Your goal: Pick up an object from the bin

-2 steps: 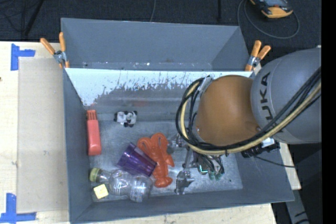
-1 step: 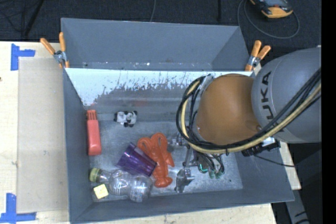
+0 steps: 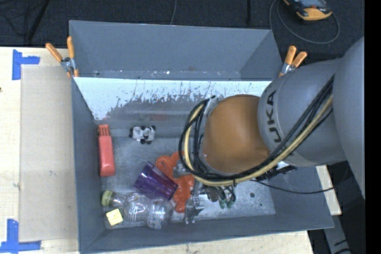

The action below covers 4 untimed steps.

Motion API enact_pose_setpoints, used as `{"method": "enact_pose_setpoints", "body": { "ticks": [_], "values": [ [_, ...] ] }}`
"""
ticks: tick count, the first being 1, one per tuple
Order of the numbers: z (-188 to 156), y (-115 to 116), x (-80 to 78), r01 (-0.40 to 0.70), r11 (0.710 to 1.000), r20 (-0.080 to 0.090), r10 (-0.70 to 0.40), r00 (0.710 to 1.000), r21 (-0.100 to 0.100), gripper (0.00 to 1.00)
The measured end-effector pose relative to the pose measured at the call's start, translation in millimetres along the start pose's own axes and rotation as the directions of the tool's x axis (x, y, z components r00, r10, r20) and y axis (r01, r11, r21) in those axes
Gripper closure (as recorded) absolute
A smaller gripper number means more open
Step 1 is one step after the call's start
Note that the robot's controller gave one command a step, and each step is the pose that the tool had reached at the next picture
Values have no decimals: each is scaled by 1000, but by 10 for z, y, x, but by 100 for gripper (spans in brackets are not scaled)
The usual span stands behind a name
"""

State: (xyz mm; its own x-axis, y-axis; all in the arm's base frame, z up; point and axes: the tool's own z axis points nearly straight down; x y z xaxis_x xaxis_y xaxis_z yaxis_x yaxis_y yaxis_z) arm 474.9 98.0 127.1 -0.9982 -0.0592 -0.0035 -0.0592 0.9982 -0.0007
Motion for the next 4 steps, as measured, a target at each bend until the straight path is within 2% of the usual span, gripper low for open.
{"method": "enact_pose_setpoints", "body": {
  "ticks": [1,3,4],
  "values": [
    [428,240,-318,546,838,-3,-546,838,-4,100],
    [423,240,-320,547,837,-3,-547,837,-4,100],
    [427,171,-207,537,844,1,-537,844,-2,100]
  ]
}}
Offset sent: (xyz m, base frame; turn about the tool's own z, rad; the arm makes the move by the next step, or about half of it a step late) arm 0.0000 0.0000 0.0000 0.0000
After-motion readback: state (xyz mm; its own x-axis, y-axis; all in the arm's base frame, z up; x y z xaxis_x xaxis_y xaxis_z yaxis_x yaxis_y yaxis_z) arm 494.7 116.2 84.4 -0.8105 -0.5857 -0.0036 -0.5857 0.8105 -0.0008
